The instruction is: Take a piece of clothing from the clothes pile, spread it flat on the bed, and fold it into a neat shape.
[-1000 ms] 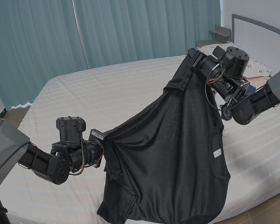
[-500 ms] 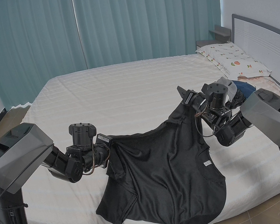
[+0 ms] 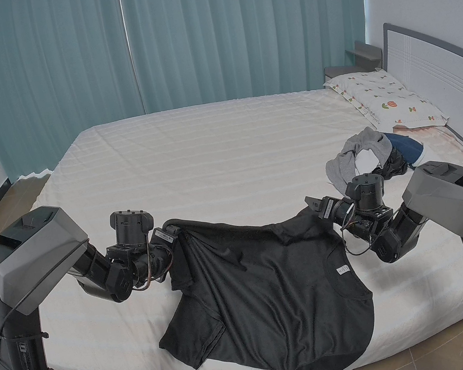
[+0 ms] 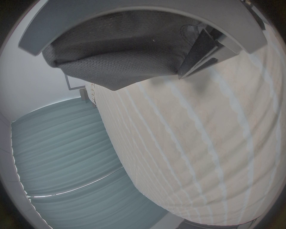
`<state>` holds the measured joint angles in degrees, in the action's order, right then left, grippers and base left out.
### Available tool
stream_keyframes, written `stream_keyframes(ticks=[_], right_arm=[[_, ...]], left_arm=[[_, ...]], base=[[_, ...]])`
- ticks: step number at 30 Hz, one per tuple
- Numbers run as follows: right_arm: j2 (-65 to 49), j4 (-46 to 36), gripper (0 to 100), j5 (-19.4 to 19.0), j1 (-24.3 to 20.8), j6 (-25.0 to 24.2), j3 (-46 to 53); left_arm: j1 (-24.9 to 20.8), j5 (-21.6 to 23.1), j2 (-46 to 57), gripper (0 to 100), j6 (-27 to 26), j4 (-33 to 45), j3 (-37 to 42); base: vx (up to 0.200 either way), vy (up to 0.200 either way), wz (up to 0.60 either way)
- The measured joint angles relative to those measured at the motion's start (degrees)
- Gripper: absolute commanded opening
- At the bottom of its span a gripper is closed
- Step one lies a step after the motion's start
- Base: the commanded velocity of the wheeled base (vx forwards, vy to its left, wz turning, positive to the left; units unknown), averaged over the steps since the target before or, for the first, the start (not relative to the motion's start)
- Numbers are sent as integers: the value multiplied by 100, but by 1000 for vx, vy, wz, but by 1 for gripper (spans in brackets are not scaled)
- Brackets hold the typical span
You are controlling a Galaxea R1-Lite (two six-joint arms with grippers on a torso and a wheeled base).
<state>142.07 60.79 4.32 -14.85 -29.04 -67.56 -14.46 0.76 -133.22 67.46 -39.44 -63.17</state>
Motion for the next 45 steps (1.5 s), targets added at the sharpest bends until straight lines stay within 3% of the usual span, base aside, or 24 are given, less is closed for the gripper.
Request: stream_keyframes(ticks=[6, 9, 12, 23, 25, 30, 33, 38, 45], right_arm=[[-177, 62, 100, 61, 215, -831, -99], [-254, 73, 100, 187, 297, -1541, -297], [-299, -6, 100, 274, 372, -1793, -400], [-262, -828, 100, -27, 407, -1659, -10], [-207, -868, 100, -46, 405, -1634, 59], [-39, -883, 100, -76, 352, -1565, 210], [40, -901, 100, -77, 328, -1547, 276], [129, -909, 100, -82, 302, -1541, 317], [215, -912, 100, -71, 254, -1536, 328]], left_arm=[[160, 6, -44, 100, -308, 230, -193], [243, -129, -66, 100, -211, 374, -527], [349, -267, -123, 100, -60, 569, -942], [443, -199, -694, 100, -410, 2650, -2059], [438, 13, -752, 100, -486, 2822, -2150], [501, 1033, -713, 100, -522, 3205, -2222], [617, 1331, -601, 100, -501, 3411, -2225], [730, 1657, -446, 100, -794, 4234, -2275], [824, 1813, -330, 100, -1651, 6061, -2697]], base=[[0, 0, 0], [0, 0, 0], [0, 0, 0], [0, 0, 0], [0, 0, 0], [0, 0, 0], [0, 0, 0], [0, 0, 0], [0, 0, 0]])
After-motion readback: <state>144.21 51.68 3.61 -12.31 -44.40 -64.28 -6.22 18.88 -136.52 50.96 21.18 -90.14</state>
